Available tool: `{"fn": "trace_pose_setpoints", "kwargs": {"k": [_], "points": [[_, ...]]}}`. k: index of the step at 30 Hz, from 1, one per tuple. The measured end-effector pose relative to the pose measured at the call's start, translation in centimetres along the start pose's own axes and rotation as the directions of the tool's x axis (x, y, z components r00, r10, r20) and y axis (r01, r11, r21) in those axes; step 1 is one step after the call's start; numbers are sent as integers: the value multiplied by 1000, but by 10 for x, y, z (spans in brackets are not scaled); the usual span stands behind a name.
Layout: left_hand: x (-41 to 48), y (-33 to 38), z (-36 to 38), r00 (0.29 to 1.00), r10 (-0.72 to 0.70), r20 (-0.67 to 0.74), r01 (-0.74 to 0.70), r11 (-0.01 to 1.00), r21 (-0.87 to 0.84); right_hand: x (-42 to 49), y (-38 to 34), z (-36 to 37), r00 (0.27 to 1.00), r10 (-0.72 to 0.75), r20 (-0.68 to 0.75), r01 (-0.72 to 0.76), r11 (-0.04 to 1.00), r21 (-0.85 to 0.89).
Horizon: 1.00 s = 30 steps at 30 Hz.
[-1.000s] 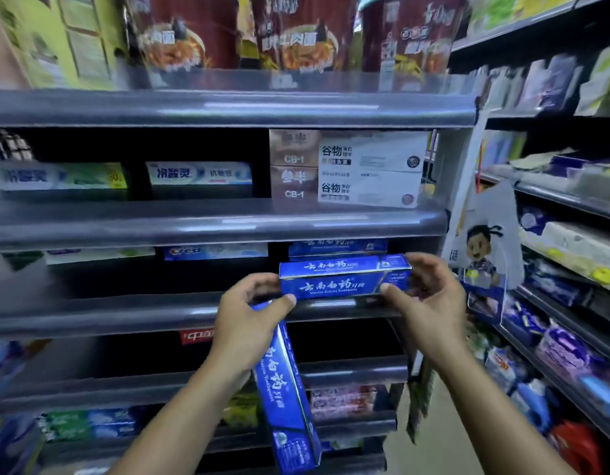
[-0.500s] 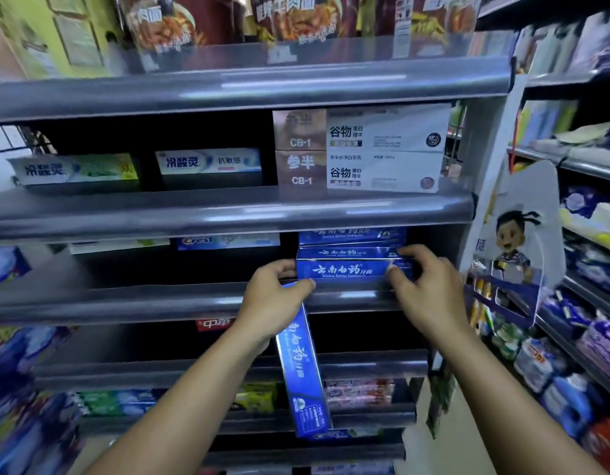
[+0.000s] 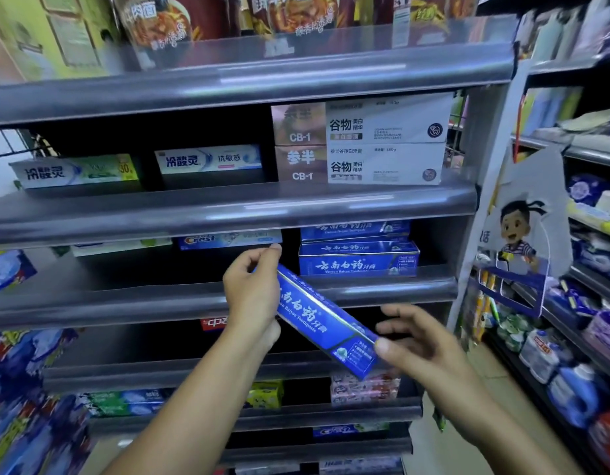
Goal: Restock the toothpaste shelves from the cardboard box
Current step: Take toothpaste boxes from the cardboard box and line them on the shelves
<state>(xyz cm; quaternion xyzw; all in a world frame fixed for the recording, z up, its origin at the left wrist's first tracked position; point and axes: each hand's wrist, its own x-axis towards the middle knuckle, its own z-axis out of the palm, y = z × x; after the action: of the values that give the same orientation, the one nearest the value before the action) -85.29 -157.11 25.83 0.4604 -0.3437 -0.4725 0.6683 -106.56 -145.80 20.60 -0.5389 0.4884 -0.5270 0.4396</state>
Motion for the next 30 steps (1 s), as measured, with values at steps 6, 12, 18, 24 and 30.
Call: {"fn": "trace_pose_setpoints", "kwargs": {"k": [6,12,18,24,30], "points": [[-15,-3,21,999,-44,-22,42,996,-84,8,1,1,941,-99,-323,151,978,141],[-18,-5,14,987,40,159,-40,999,0,32,-16,-16,858,-180,-480,275,952,135],[-6,-5,1,934,212,287,-296,909,292,60,-34,-25,833,-267,-485,317,948,22],[7,0,6,906,312,284,-421,713,560,80,-44,-27,816,-364,-448,354,929,-110],[20,-2,10,887,351,301,-460,613,642,96,-27,-29,781,-426,-456,241,880,-409]]}}
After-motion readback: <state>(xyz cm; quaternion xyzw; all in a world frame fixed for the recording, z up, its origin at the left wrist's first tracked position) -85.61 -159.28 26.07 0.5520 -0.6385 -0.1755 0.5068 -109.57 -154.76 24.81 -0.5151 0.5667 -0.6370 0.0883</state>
